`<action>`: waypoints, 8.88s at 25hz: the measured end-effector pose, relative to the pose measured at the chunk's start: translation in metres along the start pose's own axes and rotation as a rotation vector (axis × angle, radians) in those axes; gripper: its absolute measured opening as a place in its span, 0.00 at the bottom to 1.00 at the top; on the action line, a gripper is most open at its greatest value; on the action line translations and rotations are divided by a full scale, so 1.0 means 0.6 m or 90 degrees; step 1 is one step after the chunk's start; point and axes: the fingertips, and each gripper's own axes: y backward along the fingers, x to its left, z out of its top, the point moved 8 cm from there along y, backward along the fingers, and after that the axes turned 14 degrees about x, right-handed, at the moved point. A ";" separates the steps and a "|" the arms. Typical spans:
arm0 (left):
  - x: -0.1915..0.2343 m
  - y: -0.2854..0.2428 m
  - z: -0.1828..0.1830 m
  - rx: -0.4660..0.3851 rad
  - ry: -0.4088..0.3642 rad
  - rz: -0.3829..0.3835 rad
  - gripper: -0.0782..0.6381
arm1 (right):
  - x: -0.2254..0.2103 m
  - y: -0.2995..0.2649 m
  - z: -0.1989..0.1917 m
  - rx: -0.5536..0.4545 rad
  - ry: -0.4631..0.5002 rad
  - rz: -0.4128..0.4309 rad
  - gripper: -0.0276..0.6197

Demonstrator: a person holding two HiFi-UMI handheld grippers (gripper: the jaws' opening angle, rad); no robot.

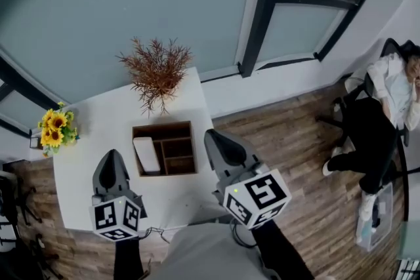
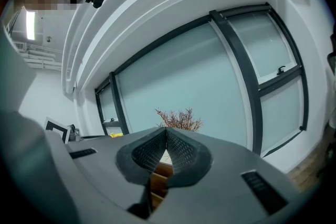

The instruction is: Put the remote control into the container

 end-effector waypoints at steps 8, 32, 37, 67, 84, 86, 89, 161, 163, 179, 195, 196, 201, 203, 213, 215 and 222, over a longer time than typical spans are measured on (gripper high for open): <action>0.002 0.017 -0.001 -0.004 -0.008 0.016 0.12 | 0.011 0.002 0.000 -0.002 0.007 0.009 0.05; 0.047 0.054 -0.023 -0.015 0.047 0.048 0.12 | 0.038 -0.003 -0.008 0.001 0.011 0.026 0.05; 0.079 0.064 -0.044 0.011 0.072 0.075 0.12 | 0.041 -0.009 -0.009 0.005 0.012 0.033 0.05; 0.181 0.073 -0.145 0.130 0.159 0.155 0.23 | 0.054 -0.044 -0.013 0.027 0.015 0.056 0.05; 0.207 0.038 -0.212 0.238 0.171 0.147 0.32 | 0.063 -0.052 -0.016 0.030 0.015 0.037 0.05; 0.209 0.035 -0.217 0.246 0.172 0.146 0.32 | 0.064 -0.053 -0.015 0.030 0.015 0.035 0.05; 0.212 0.029 -0.223 0.257 0.172 0.144 0.32 | 0.065 -0.056 -0.014 0.032 0.017 0.033 0.05; 0.280 -0.091 -0.352 0.505 0.239 0.130 0.44 | 0.042 -0.057 -0.017 0.050 0.008 -0.016 0.05; 0.280 -0.092 -0.351 0.508 0.239 0.132 0.44 | 0.042 -0.057 -0.018 0.051 0.006 -0.019 0.05; 0.274 -0.084 -0.336 0.517 0.233 0.109 0.44 | 0.039 -0.044 -0.023 0.045 -0.008 -0.030 0.05; 0.248 -0.035 -0.279 0.458 0.205 0.090 0.44 | 0.036 -0.032 -0.026 0.039 -0.010 -0.018 0.05; 0.245 -0.031 -0.275 0.451 0.205 0.089 0.44 | 0.036 -0.032 -0.026 0.038 -0.010 -0.017 0.05; 0.230 -0.008 -0.259 0.426 0.200 0.086 0.44 | 0.036 -0.028 -0.026 0.037 -0.008 -0.007 0.05; 0.225 -0.002 -0.255 0.419 0.198 0.085 0.44 | 0.035 -0.027 -0.026 0.036 -0.007 -0.003 0.05; 0.207 0.025 -0.236 0.392 0.188 0.083 0.44 | 0.032 -0.018 -0.028 0.035 -0.009 0.005 0.05; 0.202 0.031 -0.231 0.384 0.184 0.081 0.44 | 0.031 -0.016 -0.029 0.034 -0.010 0.006 0.05; 0.196 0.048 -0.210 0.349 0.179 0.082 0.44 | 0.035 -0.012 -0.031 0.034 -0.007 0.011 0.05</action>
